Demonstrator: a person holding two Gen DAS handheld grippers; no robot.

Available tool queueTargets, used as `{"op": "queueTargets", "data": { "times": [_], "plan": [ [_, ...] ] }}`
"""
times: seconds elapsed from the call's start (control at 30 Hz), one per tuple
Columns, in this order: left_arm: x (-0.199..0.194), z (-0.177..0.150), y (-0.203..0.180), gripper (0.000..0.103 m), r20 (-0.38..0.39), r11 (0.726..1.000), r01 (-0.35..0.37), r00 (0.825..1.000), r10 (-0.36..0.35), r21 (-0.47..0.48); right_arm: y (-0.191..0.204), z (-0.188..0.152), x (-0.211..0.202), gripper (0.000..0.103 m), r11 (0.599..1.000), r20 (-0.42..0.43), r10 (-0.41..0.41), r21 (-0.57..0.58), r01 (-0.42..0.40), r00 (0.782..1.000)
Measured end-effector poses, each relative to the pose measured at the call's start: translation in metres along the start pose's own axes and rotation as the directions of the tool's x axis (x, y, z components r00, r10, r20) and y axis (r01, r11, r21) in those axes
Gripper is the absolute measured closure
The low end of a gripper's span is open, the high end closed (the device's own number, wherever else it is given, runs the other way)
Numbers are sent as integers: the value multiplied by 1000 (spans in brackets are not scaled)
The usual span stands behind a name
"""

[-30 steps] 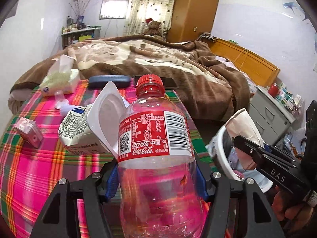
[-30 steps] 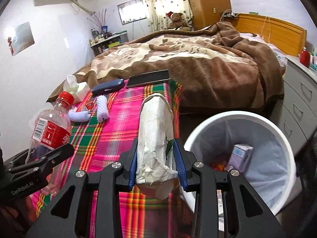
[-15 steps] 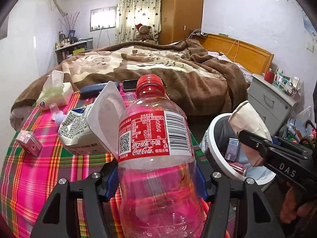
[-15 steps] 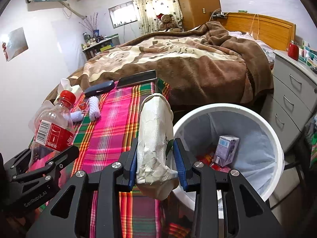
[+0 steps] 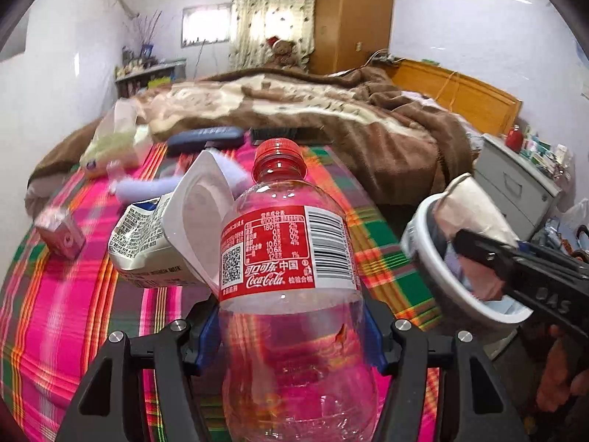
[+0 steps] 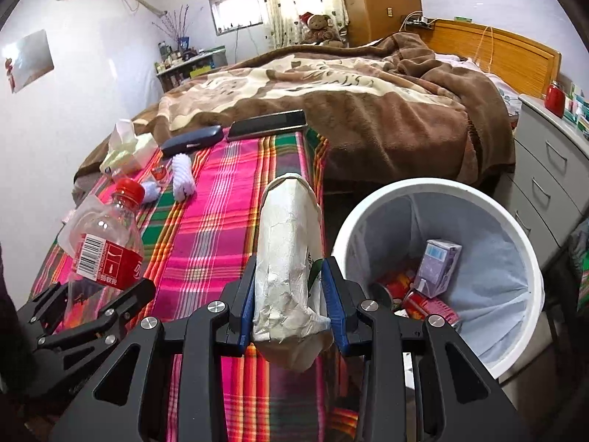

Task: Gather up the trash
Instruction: 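Carry the Coca-Cola bottle and the white paper cup over the white bin with both tools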

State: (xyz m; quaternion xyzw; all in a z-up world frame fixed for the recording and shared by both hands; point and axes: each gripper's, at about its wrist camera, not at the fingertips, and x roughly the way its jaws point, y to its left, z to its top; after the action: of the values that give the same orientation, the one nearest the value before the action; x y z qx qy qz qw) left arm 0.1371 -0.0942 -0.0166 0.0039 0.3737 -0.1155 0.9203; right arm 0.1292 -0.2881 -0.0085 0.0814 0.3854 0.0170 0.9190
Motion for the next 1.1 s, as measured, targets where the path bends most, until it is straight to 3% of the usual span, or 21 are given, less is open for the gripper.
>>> {"op": "queueTargets", "data": {
  "times": [0.2,0.5,0.6,0.87,1.1],
  "plan": [
    [16,-9,20,38,-51,998,17,998,-20,-53,3,-2,1,68,1000,-11,-3,1,3,1000],
    [12,-21,27,31,-39,997,-1,999,-2,-72,5,-5,5,68,1000,-22,11,12,-11,1000],
    [11,-23,31,29,-38,996,23,999,-26,-86,5,-7,6,68,1000,-22,19,14,-18,1000],
    [25,-23,34,29,-88,994,42,995,-51,-103,-1,-7,7,68,999,-20,24,39,-23,1000],
    [34,-25,24,35,-116,998,9,993,-17,-70,-5,-8,7,68,998,-18,35,52,-34,999]
  ]
}}
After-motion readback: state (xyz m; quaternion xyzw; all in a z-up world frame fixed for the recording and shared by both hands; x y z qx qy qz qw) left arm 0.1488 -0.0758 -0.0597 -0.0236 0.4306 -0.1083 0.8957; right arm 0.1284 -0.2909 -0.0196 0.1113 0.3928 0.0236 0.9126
